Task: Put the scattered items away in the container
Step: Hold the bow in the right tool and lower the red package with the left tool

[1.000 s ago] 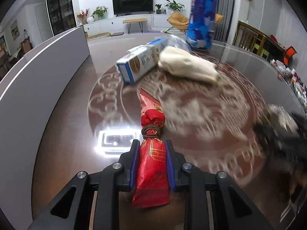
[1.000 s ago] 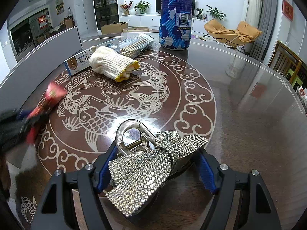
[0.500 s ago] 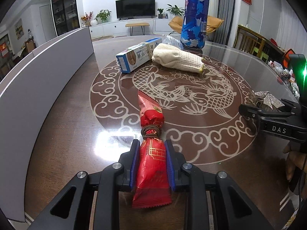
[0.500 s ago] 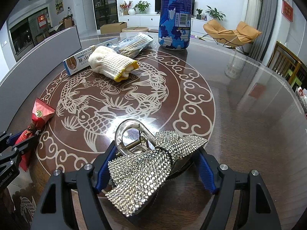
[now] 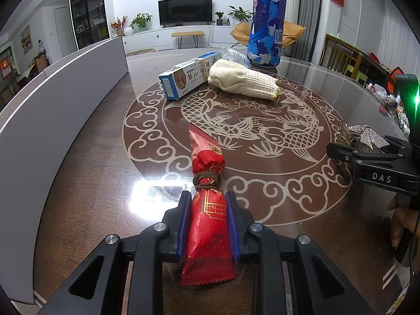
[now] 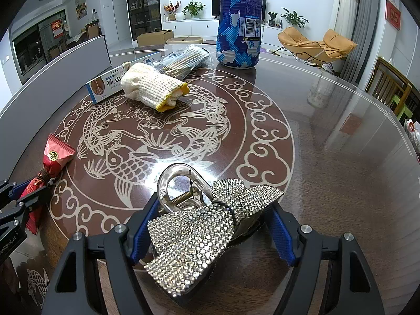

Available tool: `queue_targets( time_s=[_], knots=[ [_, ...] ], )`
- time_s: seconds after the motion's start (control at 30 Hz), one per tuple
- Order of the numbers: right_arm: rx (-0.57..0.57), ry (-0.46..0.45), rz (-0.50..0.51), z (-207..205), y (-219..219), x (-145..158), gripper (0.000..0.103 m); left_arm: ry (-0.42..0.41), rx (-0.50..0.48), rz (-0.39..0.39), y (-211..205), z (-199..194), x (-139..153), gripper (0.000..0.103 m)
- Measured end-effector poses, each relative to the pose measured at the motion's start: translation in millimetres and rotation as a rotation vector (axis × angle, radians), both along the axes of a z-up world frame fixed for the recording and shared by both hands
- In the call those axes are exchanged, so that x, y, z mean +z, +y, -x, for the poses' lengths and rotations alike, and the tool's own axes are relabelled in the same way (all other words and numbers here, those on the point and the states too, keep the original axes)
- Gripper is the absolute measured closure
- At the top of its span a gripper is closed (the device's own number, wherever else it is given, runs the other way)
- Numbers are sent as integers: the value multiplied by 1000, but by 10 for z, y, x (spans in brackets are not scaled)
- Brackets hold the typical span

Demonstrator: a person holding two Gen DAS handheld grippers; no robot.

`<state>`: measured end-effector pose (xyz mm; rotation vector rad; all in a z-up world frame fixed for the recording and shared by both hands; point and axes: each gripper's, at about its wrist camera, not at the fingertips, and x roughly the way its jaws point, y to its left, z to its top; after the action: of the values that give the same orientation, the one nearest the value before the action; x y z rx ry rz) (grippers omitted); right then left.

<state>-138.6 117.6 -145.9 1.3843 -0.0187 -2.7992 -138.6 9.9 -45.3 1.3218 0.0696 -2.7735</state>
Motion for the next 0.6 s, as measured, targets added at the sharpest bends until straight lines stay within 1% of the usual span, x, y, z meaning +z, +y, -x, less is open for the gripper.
queue_targets(
  time_s=[0.2, 0.23, 0.3, 0.4, 0.5, 0.6],
  knots=[
    [3, 5, -12, -10, -24, 10, 28, 0, 0, 0, 0, 0, 0, 77],
    [26, 5, -7, -14, -51, 10, 27, 0, 0, 0, 0, 0, 0, 77],
    [109, 9, -6, -31, -164, 19, 28, 0, 0, 0, -1, -5, 1, 77],
    [216, 28, -45, -94, -359, 34, 28, 0, 0, 0, 0, 1, 1, 77],
    [274, 34, -51, -132, -436, 37, 28, 0, -1, 1, 0, 1, 1, 77],
    [272, 23, -23, -116, -391, 25, 27, 0, 0, 0, -3, -2, 2, 77]
  ],
)
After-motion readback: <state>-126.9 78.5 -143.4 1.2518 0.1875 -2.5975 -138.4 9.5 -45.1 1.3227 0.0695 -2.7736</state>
